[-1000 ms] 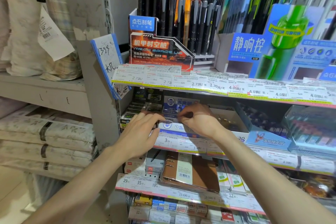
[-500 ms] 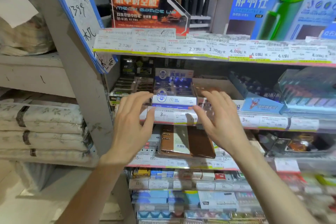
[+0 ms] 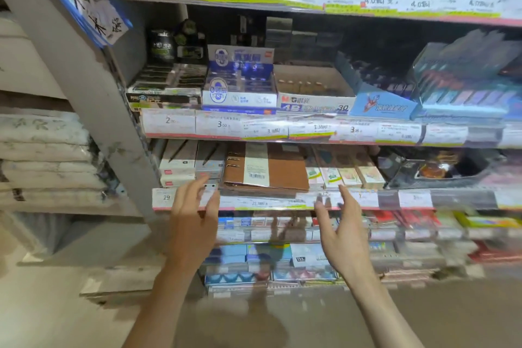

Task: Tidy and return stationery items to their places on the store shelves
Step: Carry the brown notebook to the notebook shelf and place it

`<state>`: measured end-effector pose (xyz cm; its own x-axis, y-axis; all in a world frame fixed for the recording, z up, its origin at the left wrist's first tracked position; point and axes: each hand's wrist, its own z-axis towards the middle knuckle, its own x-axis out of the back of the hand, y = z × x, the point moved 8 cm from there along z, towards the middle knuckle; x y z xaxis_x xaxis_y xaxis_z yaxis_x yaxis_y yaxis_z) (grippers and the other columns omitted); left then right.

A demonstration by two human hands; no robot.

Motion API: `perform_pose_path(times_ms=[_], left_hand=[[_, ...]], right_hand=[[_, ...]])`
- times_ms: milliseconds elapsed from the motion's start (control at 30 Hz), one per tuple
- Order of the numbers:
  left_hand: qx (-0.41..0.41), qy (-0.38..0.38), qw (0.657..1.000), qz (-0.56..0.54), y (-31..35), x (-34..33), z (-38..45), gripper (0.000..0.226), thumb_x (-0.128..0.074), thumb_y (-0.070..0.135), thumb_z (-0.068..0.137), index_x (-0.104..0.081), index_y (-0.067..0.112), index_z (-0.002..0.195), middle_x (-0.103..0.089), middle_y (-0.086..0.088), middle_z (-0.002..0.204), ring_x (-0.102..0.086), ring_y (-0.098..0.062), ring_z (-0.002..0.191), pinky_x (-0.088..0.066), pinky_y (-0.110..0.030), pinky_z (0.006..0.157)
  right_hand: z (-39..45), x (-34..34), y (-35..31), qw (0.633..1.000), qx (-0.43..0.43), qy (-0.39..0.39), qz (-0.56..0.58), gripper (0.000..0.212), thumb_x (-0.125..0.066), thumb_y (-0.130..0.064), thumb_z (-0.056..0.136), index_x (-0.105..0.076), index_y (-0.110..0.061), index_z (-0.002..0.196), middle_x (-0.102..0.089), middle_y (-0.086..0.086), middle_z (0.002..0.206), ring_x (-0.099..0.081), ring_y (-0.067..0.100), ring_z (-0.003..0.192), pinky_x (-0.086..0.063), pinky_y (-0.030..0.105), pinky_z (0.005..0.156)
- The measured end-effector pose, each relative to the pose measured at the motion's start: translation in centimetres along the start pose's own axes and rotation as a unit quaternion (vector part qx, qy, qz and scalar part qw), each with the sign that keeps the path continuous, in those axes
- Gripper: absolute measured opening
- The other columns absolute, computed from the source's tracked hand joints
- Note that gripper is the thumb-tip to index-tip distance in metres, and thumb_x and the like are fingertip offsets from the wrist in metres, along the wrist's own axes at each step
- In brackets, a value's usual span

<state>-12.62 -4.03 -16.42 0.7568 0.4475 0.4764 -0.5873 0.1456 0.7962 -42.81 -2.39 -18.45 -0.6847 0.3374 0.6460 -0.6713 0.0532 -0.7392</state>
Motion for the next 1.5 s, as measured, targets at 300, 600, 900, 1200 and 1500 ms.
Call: perform_pose_path(times_ms=[300, 600, 900, 1200, 1500], left_hand=[[0.128, -0.058, 0.990, 0.003, -1.7, -1.2, 1.9, 0.041, -0.048, 0.043, 0.099, -0.048, 0.031, 0.138, -0.054, 0.005, 0.133, -0.056, -0.008, 0.109, -0.045, -0.043, 0.103], [0.158, -0.134, 0.978, -0.035, 0.3, -3.0, 5.9, 0.039, -0.053, 0.033, 0.098, -0.052, 0.020, 0.134, -0.069, -0.001, 0.087, -0.065, -0.015, 0.073, -0.051, -0.026, 0.068], [0.210, -0.191, 0.952, -0.117, 0.0, -5.0, 6.4, 0.046, -0.065, 0.020, 0.093, -0.052, 0.016, 0.136, -0.070, 0.001, 0.109, -0.070, -0.013, 0.088, -0.052, -0.020, 0.056], [0.233, -0.246, 0.918, -0.206, 0.2, -4.2, 3.0, 0.057, -0.064, 0.004, 0.092, -0.044, 0.017, 0.143, -0.071, -0.010, 0.110, -0.073, -0.021, 0.088, -0.058, -0.025, 0.064], [0.205, -0.286, 0.924, -0.153, 0.7, -5.0, 1.1, 0.056, -0.063, 0.025, 0.094, -0.035, 0.030, 0.143, -0.076, 0.004, 0.082, -0.073, -0.007, 0.080, -0.052, -0.025, 0.070]], right_hand=[[5.2, -0.4, 1.7, 0.992, -0.087, -0.086, 0.011, 0.069, -0.038, -0.061, 0.096, -0.030, -0.018, 0.148, -0.070, 0.000, 0.104, -0.064, 0.030, 0.104, -0.048, 0.042, 0.085], [10.3, -2.3, -3.0, 0.986, -0.046, -0.146, -0.066, 0.064, -0.039, -0.056, 0.100, -0.044, 0.000, 0.131, -0.063, 0.022, 0.123, -0.060, 0.039, 0.112, -0.044, 0.038, 0.077], [11.4, -5.1, -1.5, 0.981, -0.107, -0.162, 0.015, 0.050, -0.062, -0.054, 0.087, -0.058, -0.006, 0.098, -0.067, 0.016, 0.095, -0.064, 0.035, 0.090, -0.056, 0.051, 0.082], [8.0, -3.4, -0.9, 0.967, -0.131, -0.155, 0.155, 0.071, -0.073, -0.021, 0.089, -0.037, -0.009, 0.149, -0.059, 0.000, 0.103, -0.064, 0.030, 0.108, -0.052, 0.049, 0.099], [3.9, -3.6, 1.7, 0.939, -0.154, -0.236, 0.197, 0.073, -0.066, -0.008, 0.091, -0.030, -0.018, 0.153, -0.055, 0.004, 0.092, -0.064, 0.019, 0.083, -0.051, 0.026, 0.073]])
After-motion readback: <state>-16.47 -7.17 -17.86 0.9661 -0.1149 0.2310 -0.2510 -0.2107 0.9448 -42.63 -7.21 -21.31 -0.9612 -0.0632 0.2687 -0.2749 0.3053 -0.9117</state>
